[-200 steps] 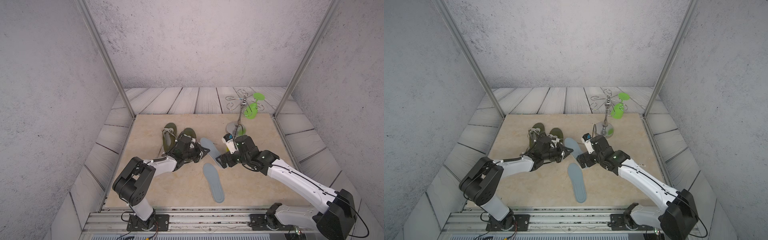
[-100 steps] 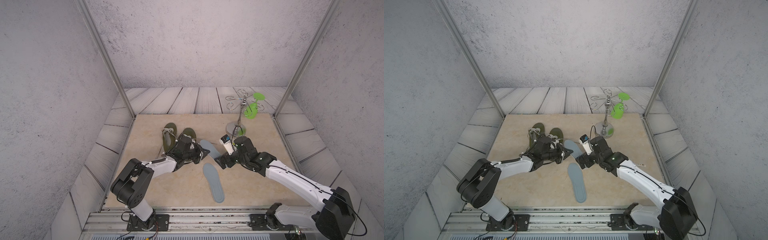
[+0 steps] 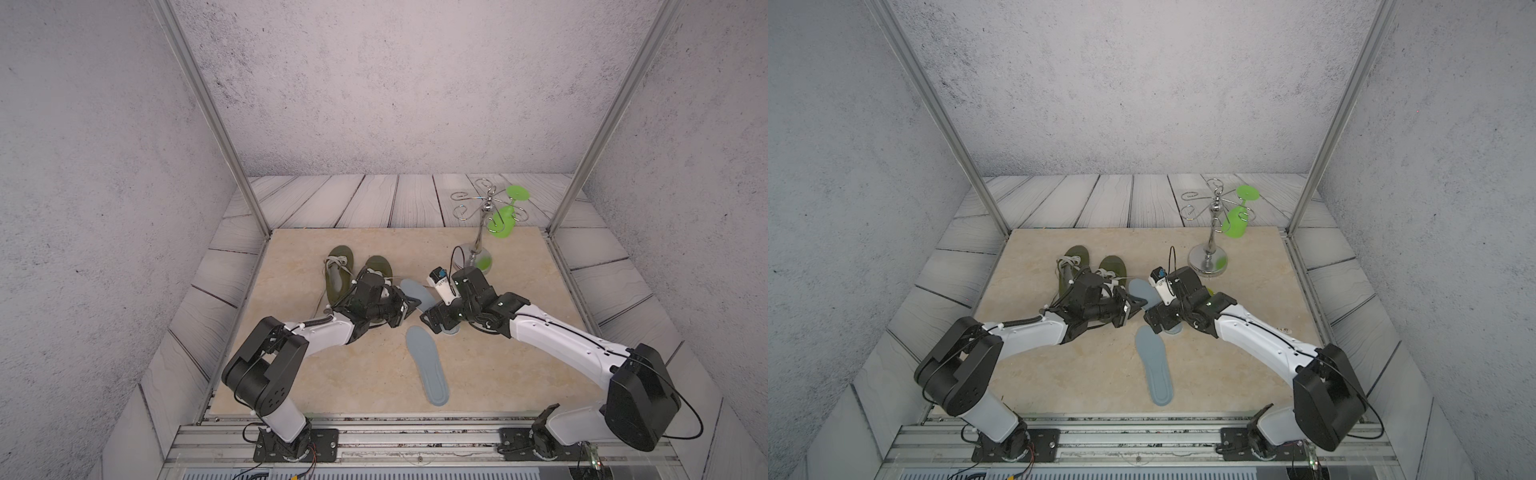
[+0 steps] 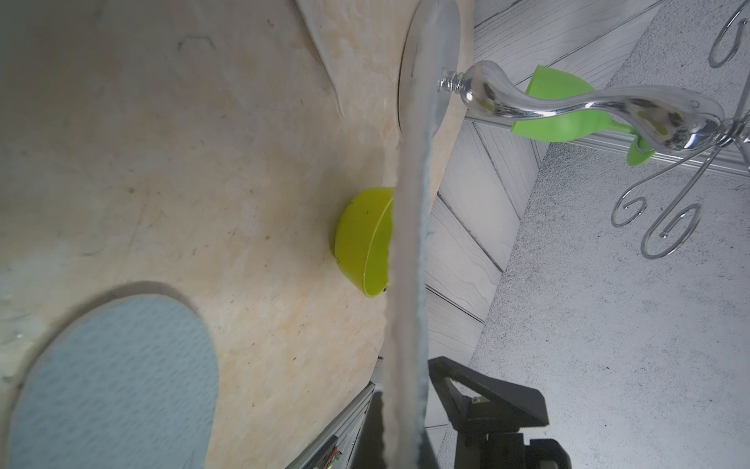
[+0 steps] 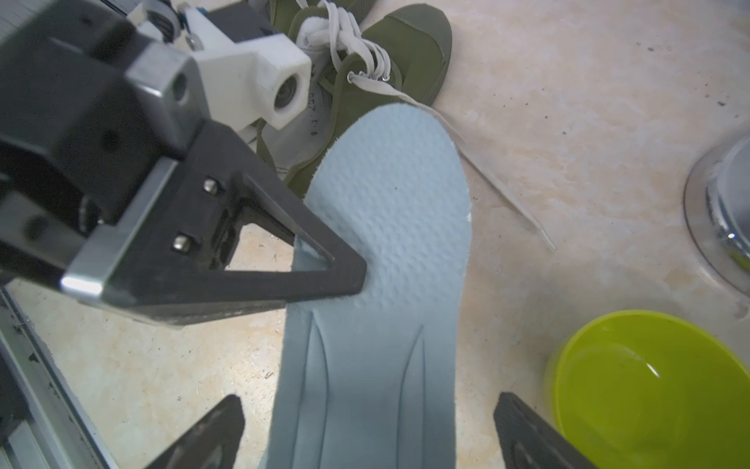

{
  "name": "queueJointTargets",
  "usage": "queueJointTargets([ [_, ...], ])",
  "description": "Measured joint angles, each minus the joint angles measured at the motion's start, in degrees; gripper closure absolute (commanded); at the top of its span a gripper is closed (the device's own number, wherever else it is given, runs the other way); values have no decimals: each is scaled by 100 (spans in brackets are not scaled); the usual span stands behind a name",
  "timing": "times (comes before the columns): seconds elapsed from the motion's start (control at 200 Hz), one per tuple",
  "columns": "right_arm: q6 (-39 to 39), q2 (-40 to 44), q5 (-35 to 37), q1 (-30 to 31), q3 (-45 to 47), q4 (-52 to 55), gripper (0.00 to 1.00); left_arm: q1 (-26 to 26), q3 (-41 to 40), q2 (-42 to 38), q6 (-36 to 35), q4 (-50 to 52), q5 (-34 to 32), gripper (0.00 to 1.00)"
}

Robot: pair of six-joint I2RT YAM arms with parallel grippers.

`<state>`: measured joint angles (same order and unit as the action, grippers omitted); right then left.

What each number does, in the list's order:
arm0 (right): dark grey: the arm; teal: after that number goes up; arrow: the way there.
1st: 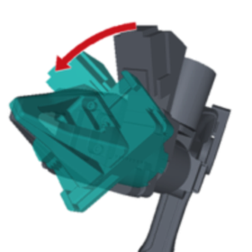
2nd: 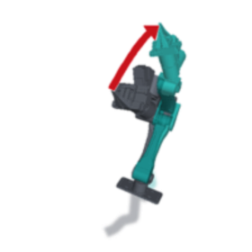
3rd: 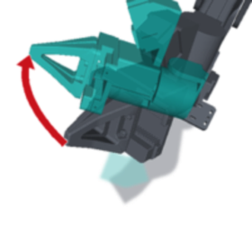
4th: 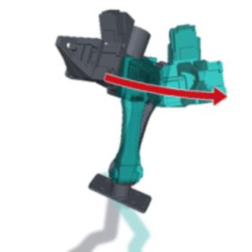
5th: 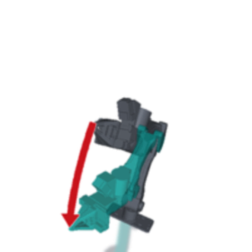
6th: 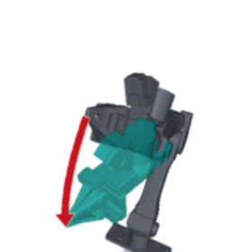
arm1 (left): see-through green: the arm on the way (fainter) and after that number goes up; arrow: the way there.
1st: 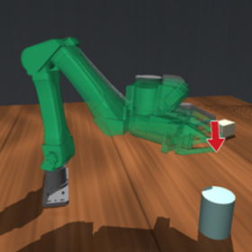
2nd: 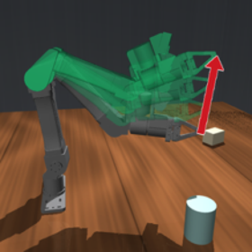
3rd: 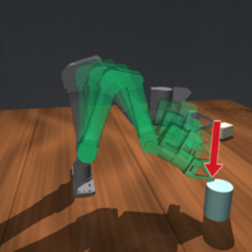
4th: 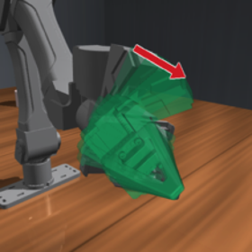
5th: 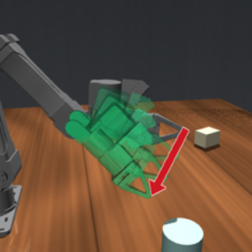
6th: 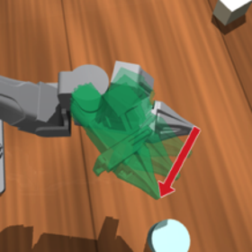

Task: Insert the insole into the shoe
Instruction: Pick up the insole from the center of the board.

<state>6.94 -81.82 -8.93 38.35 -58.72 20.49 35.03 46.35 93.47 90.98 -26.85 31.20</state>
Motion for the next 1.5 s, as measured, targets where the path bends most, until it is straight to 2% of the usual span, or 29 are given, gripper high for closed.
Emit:
queueJointTargets([
  [0.32, 168, -269, 7, 0, -144, 280, 26, 24, -7, 55, 76, -216, -13, 100],
  [0.52, 208, -271, 35, 0, -186, 387, 34, 24, -68, 76, 81, -249, -13, 100],
  [0.691, 201, -273, 55, 11, -199, 459, 55, 35, -76, 155, 79, -297, -4, 100],
  [0.756, 199, -273, 50, 11, -199, 470, 58, 42, -76, 173, 76, -323, -2, 100],
  [0.816, 199, -273, 55, 11, -199, 470, 58, 44, -76, 184, 74, -343, 2, 89],
  [0.866, 205, -273, 55, 11, -199, 474, 59, 44, -76, 184, 50, -343, 7, 69],
  [0.901, 203, -273, 52, 11, -199, 490, 59, 44, -74, 184, 50, -345, 7, 61],
  [1.001, 203, -273, 72, 11, -201, 564, 60, 39, -61, 184, -4, -328, 7, 50],
  [1.096, 205, -273, 133, 11, -210, 662, 61, 17, 26, 181, -131, -175, 28, 47],
  [1.296, 208, -271, 269, 9, -258, 848, 62, -186, 588, -39, -977, 1106, 96, 46],
  [1.401, 208, -269, 345, 9, -295, 970, 62, -428, 1147, -310, -1836, 2302, 28, 46],
  [1.501, 203, -247, 417, 9, -299, 1071, 63, -732, 1882, -529, -2977, 3595, -225, 46],
])
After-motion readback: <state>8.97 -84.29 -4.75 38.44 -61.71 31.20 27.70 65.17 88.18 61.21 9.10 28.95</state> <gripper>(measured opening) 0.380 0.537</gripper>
